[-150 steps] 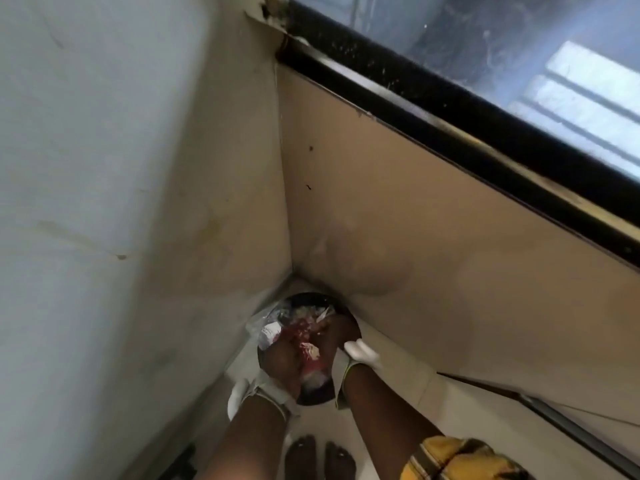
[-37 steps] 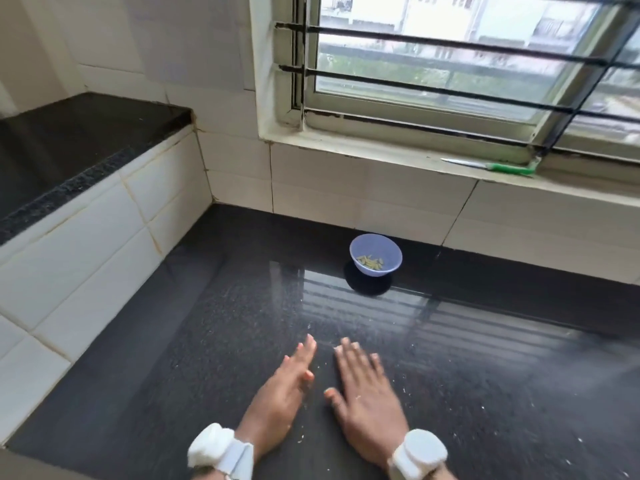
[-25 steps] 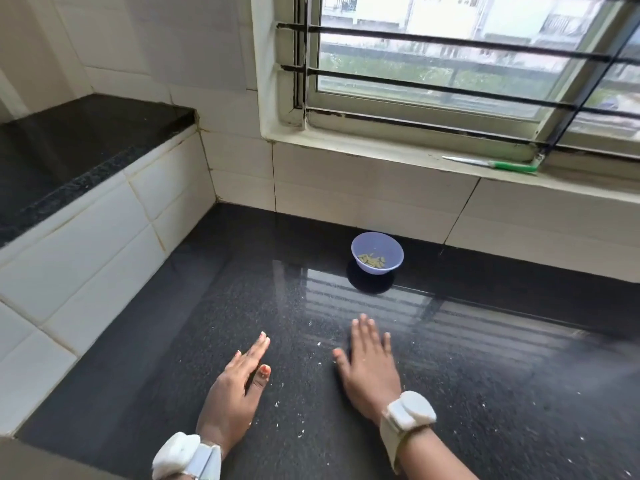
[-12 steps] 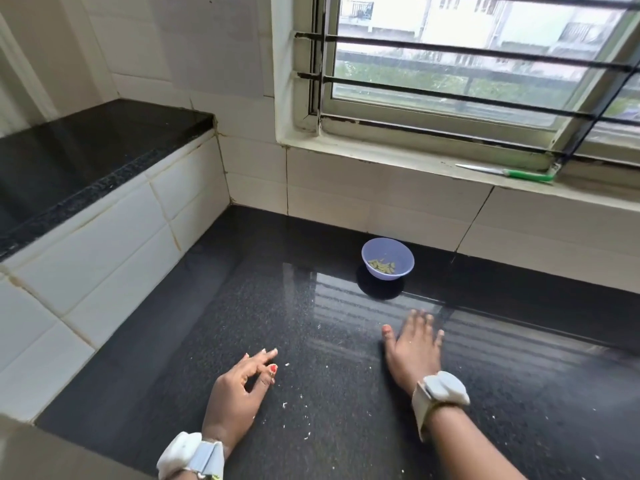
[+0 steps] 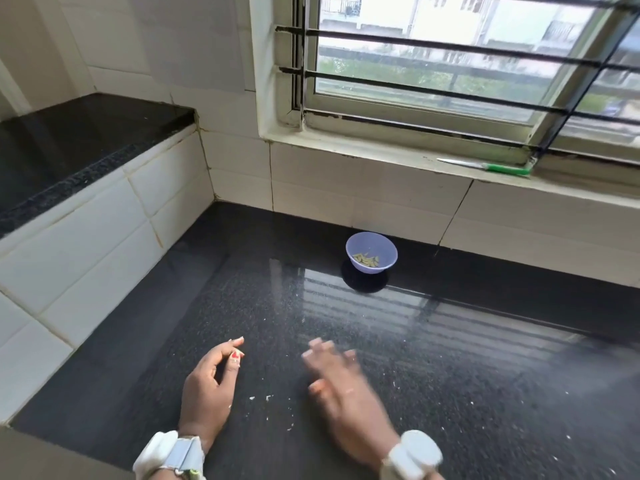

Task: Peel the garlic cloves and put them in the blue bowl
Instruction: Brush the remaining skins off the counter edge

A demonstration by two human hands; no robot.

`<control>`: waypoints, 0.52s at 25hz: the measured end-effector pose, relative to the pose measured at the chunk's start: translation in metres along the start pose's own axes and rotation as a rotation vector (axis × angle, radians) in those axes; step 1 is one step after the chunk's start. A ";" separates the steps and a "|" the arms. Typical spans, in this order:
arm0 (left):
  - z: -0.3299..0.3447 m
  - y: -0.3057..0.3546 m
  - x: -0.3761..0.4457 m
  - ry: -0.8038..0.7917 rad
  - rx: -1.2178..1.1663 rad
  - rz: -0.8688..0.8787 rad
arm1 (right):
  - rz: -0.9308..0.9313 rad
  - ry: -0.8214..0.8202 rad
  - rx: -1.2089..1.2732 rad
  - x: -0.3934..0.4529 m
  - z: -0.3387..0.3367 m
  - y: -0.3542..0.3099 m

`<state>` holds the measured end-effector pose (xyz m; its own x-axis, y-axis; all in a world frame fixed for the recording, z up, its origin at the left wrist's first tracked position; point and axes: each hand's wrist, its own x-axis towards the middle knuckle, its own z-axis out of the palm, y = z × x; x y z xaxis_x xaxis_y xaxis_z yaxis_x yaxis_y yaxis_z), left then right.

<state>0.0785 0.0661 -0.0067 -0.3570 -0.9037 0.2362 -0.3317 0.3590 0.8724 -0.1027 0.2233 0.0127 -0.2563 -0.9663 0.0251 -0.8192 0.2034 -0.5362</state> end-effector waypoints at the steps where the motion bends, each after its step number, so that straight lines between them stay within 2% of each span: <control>1: 0.001 0.001 0.000 -0.011 0.004 0.001 | 0.193 0.134 -0.069 -0.007 -0.016 0.028; 2: 0.002 0.000 0.000 -0.021 0.013 0.005 | 0.393 0.205 -0.173 -0.015 -0.031 0.056; 3: 0.002 -0.001 0.000 -0.029 0.028 0.015 | 0.554 0.190 -0.290 -0.025 -0.041 0.076; 4: 0.001 -0.002 0.001 -0.036 0.047 0.027 | 0.623 0.164 -0.373 -0.033 -0.045 0.085; 6: 0.002 -0.003 0.000 -0.043 0.075 0.038 | 0.526 0.183 -0.431 -0.045 -0.028 0.077; 10: 0.005 -0.004 0.000 -0.040 0.086 0.049 | 0.233 -0.043 -0.298 -0.030 0.035 0.001; 13: 0.004 -0.008 0.003 -0.062 0.086 0.053 | -0.009 0.010 -0.281 0.000 0.059 -0.057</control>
<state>0.0765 0.0619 -0.0152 -0.4287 -0.8677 0.2515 -0.3836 0.4269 0.8189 -0.0257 0.2026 -0.0066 -0.2521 -0.9669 0.0385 -0.9314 0.2317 -0.2808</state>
